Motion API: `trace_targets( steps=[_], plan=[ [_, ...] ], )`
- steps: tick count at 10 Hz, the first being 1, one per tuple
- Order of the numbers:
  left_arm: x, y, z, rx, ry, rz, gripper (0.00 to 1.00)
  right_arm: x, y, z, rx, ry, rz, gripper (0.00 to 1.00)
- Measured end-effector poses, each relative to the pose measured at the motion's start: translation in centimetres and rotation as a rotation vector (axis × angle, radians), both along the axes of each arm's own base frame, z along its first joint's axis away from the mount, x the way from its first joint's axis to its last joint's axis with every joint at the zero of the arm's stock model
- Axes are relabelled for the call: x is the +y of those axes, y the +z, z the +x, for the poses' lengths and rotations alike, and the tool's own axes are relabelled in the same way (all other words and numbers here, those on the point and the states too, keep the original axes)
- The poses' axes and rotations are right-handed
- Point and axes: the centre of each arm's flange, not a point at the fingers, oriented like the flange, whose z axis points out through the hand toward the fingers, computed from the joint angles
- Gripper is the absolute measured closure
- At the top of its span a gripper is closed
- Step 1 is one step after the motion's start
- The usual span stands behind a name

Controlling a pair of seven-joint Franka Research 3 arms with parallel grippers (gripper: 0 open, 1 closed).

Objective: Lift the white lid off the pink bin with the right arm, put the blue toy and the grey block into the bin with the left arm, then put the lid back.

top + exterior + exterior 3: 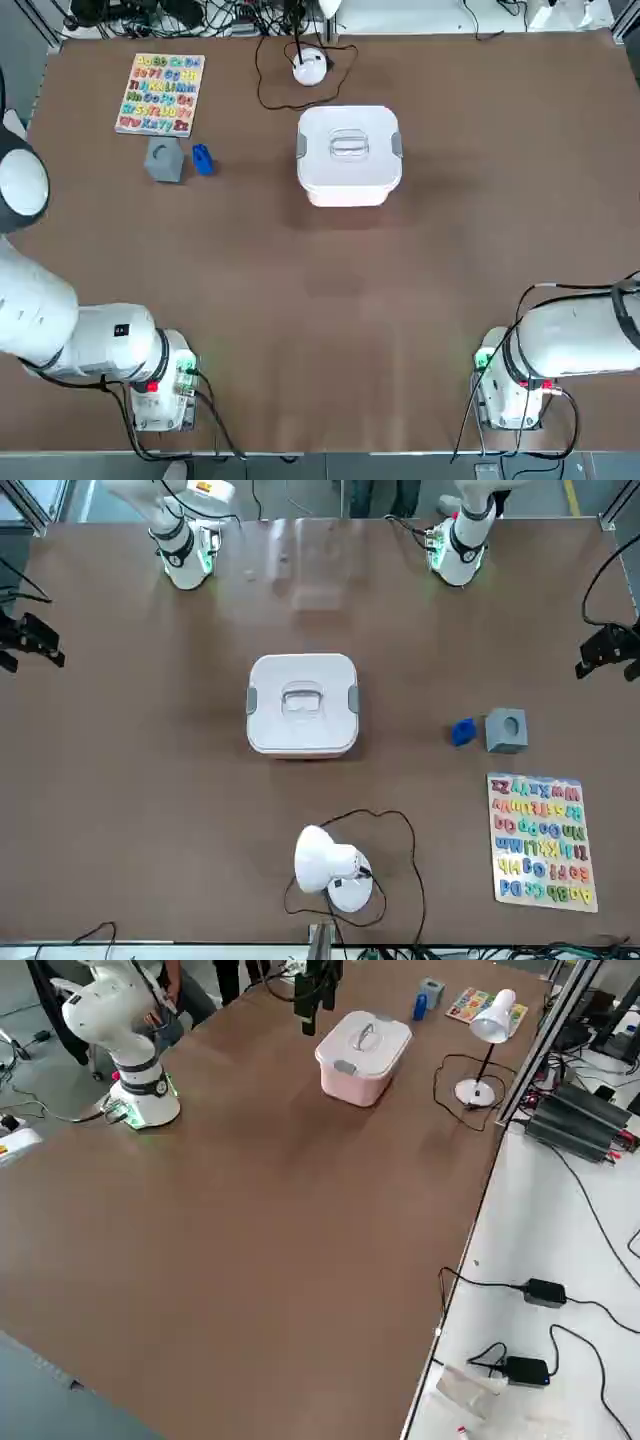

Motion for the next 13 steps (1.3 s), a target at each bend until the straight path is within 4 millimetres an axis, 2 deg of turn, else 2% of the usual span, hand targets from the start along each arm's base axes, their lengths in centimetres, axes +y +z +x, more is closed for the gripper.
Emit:
trace_targets(
  steps=[2,3,6,8,10,13],
  plan=[
    [0.0,0.0,0.0,0.0,0.0,0.0,0.0,0.6,0.0,0.0,0.002,-0.169,0.008,0.0],
    [0.0,0.0,0.0,0.0,0.001,0.0,0.0,2.0,0.0,0.1,0.004,-0.259,0.012,0.0],
    [0.0,-0.2,0.1,0.004,0.003,0.0,0.0,7.5,-0.5,0.5,-0.001,-0.572,0.023,0.0],
    [0.0,-1.2,0.8,0.001,0.011,-0.002,0.0,12.1,-2.4,1.4,0.018,-0.85,0.043,0.0],
    [-1.2,-4.4,2.0,0.018,0.041,-0.006,0.0,16.4,-5.1,2.6,0.045,-1.084,0.06,0.0],
    [-5.3,-12.1,2.6,0.07,0.057,-0.008,0.01,21.6,-7.9,2.4,0.093,-1.24,0.031,0.0]
  ],
)
